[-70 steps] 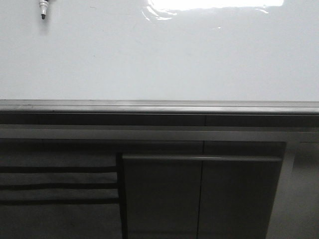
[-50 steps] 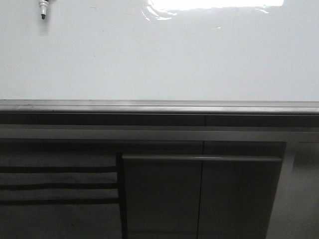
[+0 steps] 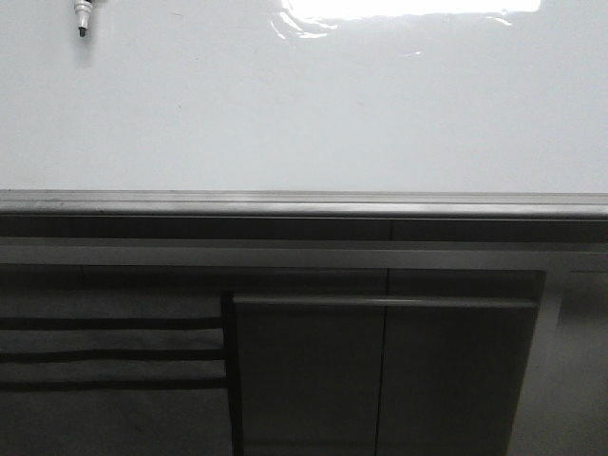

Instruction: Write number 0 on whiteboard

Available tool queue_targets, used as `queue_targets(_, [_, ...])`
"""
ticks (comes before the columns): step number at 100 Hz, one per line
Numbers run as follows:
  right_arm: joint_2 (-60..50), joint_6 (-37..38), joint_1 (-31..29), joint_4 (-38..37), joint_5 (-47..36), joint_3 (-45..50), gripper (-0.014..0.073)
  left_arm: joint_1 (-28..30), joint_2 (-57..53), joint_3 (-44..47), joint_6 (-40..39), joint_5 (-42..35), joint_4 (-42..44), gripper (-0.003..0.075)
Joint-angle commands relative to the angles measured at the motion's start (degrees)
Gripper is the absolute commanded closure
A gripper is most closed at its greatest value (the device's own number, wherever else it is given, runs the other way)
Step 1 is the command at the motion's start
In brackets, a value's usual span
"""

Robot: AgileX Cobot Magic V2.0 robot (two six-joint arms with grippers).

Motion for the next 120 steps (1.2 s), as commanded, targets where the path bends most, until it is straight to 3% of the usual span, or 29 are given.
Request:
queue_targets(1, [-1.0, -0.3, -0.4, 0.0, -4.1, 0.8, 0.0666, -0.5, -1.4, 1.3, -0.6, -4.1, 0.0, 0.0741])
queue_targets(21, [-1.0, -0.3, -0.4, 0.0, -4.3, 0.8, 0.0666, -0.5, -1.4, 1.3, -0.6, -5.7, -0.1, 0.0741])
queue_targets(29, [-1.0, -0.3, -0.4, 0.0, -4.2, 0.4, 0.0666, -0.5, -1.4, 1.3, -0.7, -7.9, -3.8, 0.0741])
queue_targets(43, [-1.0, -1.0, -0.4, -0.3, 2.4, -4.8, 0.0666, -0.5, -1.4, -1.3, -0.7, -8.2, -6.4, 0.0741])
queue_targets(55, [0.1, -5.2, -0.4, -0.3, 11.6, -12.1, 0.0666, -0.5, -1.0, -8.0, -0.7, -3.5, -6.4, 0.0741])
queue_targets(73, [7.6, -13.2, -0.4, -0.3, 23.3, -24.2, 0.0666, -0.5, 5.1, -21.4, 0.3, 11.3, -4.1, 0.0741])
queue_targets(88, [16.2, -13.8, -0.4, 0.0, 28.3, -32.9, 0.0666, -0.5, 12.8, -31.3, 2.9, 19.8, -3.7, 0.0741])
queue_targets(120, [24.0, -13.8, -0.4, 1.5, 27.7, -36.4, 0.0666, -0.5, 20.6, -32.9, 2.9, 17.2, -4.0, 0.0740])
